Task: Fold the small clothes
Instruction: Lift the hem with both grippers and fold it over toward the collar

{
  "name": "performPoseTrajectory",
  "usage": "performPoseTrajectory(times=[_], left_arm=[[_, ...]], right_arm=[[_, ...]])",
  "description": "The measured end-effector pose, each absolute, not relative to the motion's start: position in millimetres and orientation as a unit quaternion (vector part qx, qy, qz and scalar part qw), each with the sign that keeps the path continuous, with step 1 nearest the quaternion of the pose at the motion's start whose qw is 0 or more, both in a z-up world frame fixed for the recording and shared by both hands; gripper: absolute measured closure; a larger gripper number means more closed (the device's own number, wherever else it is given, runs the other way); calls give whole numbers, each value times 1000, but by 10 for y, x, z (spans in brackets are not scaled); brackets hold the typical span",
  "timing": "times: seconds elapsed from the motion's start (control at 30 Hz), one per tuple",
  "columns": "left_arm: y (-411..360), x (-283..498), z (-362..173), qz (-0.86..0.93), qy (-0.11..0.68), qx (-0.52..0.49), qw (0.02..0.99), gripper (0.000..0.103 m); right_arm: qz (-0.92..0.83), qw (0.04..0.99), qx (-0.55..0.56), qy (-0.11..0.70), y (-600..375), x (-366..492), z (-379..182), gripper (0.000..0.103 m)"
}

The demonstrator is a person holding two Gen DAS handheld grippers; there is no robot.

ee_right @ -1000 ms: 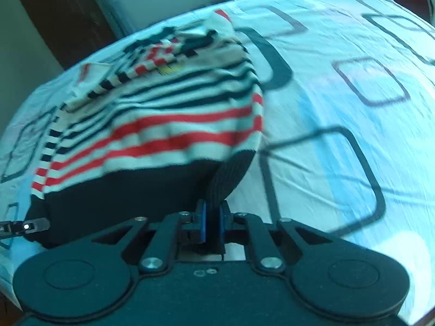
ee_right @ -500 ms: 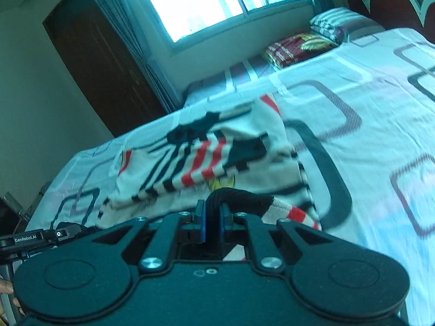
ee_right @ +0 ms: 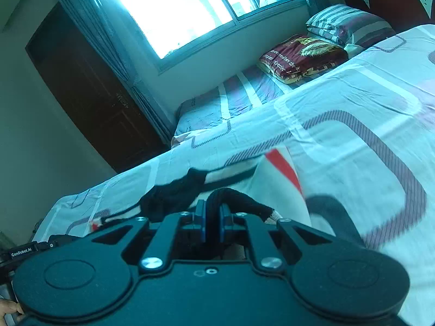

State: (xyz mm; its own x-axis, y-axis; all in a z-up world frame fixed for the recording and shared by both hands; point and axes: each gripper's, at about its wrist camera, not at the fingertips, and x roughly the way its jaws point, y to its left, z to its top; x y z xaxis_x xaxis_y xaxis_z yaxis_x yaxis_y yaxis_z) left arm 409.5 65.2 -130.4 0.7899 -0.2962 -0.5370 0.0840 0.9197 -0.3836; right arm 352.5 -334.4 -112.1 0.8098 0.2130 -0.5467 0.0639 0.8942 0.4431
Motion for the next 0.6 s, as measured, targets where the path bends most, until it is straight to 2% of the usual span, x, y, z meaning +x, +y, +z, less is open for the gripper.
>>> performPoseTrajectory(times=[0.3, 0.47, 0.6], left_arm=[[526, 4902, -1732, -47, 356, -162, 919, 94], [536, 5094, -1731, -40, 356, -160, 920, 94], [528, 5161, -1750, -42, 384, -143, 911, 93]], right_arm=[[17, 904, 232, 359, -3459, 4259, -1644, 92], [9, 905, 231, 358, -3415, 4430, -1668, 92], [12, 900, 236, 367, -3406, 4456, -1660, 82]])
